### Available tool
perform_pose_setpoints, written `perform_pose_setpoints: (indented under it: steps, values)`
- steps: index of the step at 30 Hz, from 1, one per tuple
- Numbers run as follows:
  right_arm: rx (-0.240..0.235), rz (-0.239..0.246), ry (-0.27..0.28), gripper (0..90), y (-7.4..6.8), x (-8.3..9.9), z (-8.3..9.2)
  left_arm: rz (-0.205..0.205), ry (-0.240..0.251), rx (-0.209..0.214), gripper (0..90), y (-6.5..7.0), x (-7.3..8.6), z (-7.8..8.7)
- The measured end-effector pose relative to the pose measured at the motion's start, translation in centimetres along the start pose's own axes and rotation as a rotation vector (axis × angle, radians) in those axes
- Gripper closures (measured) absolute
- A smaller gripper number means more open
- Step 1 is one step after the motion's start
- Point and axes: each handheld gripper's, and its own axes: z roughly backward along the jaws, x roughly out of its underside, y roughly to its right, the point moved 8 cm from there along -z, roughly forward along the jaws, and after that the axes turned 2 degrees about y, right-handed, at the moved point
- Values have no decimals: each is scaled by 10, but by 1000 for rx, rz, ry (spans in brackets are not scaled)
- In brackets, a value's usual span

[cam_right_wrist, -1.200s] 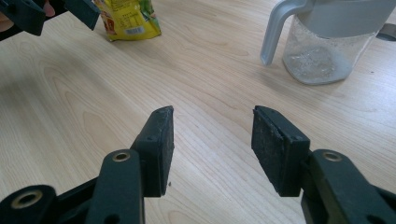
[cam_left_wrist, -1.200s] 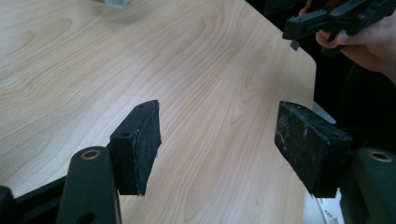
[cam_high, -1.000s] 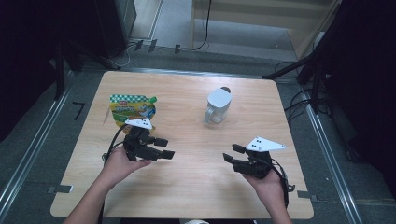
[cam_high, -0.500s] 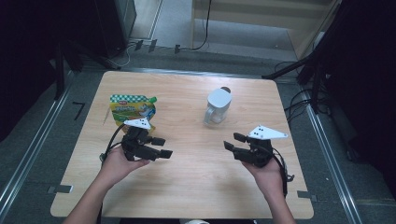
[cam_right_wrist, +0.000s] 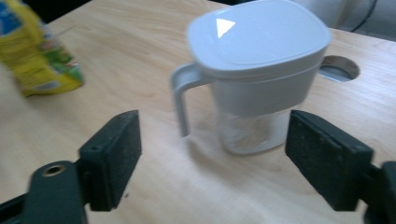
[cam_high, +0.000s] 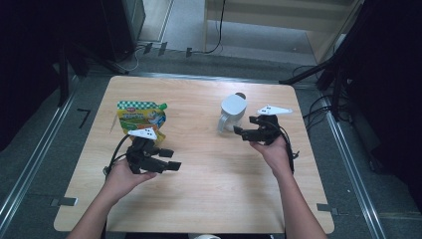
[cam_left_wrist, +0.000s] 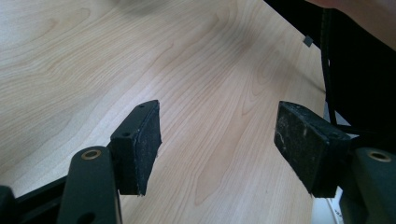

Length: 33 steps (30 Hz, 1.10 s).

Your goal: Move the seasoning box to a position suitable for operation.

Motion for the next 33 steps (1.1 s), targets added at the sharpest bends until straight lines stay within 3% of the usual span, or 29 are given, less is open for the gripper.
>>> perform_pose_setpoints:
  steps: [3, 8, 11, 17, 22, 25, 33]
  values:
    - [7, -25, -3, 167, 10, -2, -15, 13, 6, -11, 324, -3, 1, 4]
    - [33, 4, -34, 152, 19, -3, -35, 16, 12, -18, 325, -4, 4, 8]
    - [83, 31, -43, 142, 28, 1, -51, 21, 3, -23, 325, -5, 6, 7]
    - [59, 45, -21, 134, 33, 4, -67, 26, -1, -22, 325, -5, 8, 5]
    - [7, 31, 53, 109, 35, 4, -82, 19, -13, -18, 325, -5, 8, 1]
    - [-3, 26, 69, 102, 35, 3, -86, 26, -13, -18, 325, -6, 8, 0]
    - [16, 5, 87, 102, 33, 2, -99, 27, -20, -16, 327, -6, 7, -4]
